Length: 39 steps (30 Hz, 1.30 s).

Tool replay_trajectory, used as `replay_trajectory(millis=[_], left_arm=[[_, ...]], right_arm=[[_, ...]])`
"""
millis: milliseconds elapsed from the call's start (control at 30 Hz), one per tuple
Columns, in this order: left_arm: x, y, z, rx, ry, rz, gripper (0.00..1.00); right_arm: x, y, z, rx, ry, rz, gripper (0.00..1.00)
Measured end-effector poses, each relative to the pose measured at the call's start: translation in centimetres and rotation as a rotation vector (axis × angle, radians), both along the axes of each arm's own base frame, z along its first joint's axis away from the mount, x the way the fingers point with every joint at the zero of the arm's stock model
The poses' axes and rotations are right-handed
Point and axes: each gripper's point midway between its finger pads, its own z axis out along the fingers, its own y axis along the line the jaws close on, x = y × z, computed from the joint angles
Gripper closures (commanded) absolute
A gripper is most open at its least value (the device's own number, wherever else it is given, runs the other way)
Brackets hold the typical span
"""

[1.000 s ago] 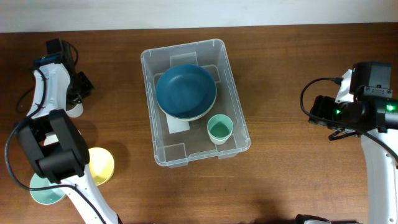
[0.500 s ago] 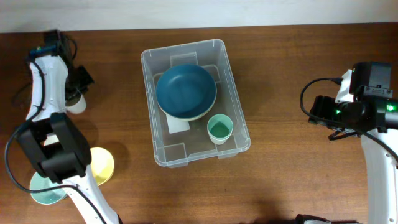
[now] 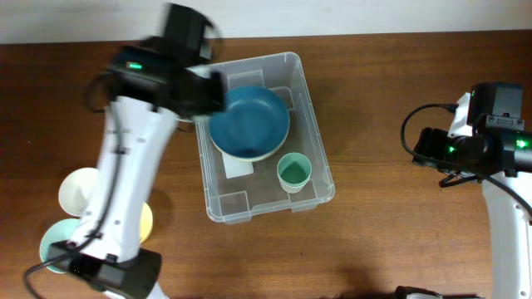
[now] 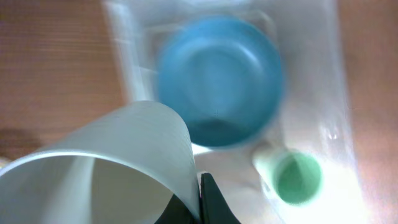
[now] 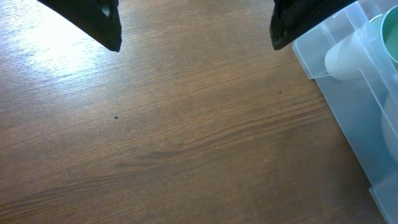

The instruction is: Pack container

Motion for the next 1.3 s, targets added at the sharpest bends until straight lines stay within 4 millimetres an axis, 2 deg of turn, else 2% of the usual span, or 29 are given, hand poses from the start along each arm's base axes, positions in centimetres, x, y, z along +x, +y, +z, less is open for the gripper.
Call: replay_trajectory(millis=[167, 333, 433, 633, 667, 700, 733, 933, 1067, 1167, 1200, 1233, 1300], left_arm=[[-3.8, -9.0, -2.2, -0.005, 0.068, -0.226, 1.0], [-6.9, -14.1, -4.6, 0.013, 0.131, -0.348, 0.99], [-8.0, -15.9, -6.1, 0.027, 0.171, -0.384, 1.0], [-9.0, -17.1, -8.3, 0.035, 0.245, -0.41, 0.97], [-9.1, -17.1, -8.5, 0.038, 0.256, -0.409, 0.77], [-9.3, -17.1, -8.7, 0.041, 0.268, -0.409, 0.46], [-9.4, -17.1, -8.9, 0.043, 0.276, -0.409, 0.28], [-9.2, -16.7, -9.0, 0.046, 0.286, -0.396, 0.27], [-7.6, -14.6, -8.7, 0.071, 0.268, -0.338, 0.26], [-4.7, -10.4, -6.9, 0.075, 0.208, -0.219, 0.26], [-3.8, -8.7, -6.0, 0.067, 0.184, -0.174, 0.26], [-2.3, -5.1, -4.0, 0.05, 0.13, -0.079, 0.25], [-1.0, 0.1, -1.2, 0.027, 0.059, 0.052, 0.22]], right_arm=[[-0.1, 0.0, 0.0, 0.0, 0.004, 0.002, 0.28], [-0.2, 0.0, -0.1, 0.001, 0.009, 0.002, 0.28], [-0.3, 0.1, -0.1, 0.002, 0.011, 0.002, 0.28], [-0.3, 0.1, -0.1, 0.002, 0.011, 0.002, 0.28], [-0.3, 0.1, -0.1, 0.002, 0.011, 0.002, 0.28], [-0.3, 0.1, -0.1, 0.002, 0.011, 0.002, 0.28], [-0.3, 0.1, -0.1, 0.001, 0.011, 0.002, 0.28], [-0.3, 0.1, -0.1, 0.002, 0.011, 0.003, 0.28], [-0.2, 0.3, -0.1, 0.017, 0.008, 0.009, 0.31], [-0.2, 0.6, -0.1, 0.032, 0.005, 0.016, 0.4], [-0.1, 0.8, -0.1, 0.036, 0.005, 0.023, 0.51], [0.0, 1.1, -0.1, 0.046, 0.004, 0.037, 0.57], [0.2, 2.1, -0.5, 0.057, 0.017, 0.073, 0.72]])
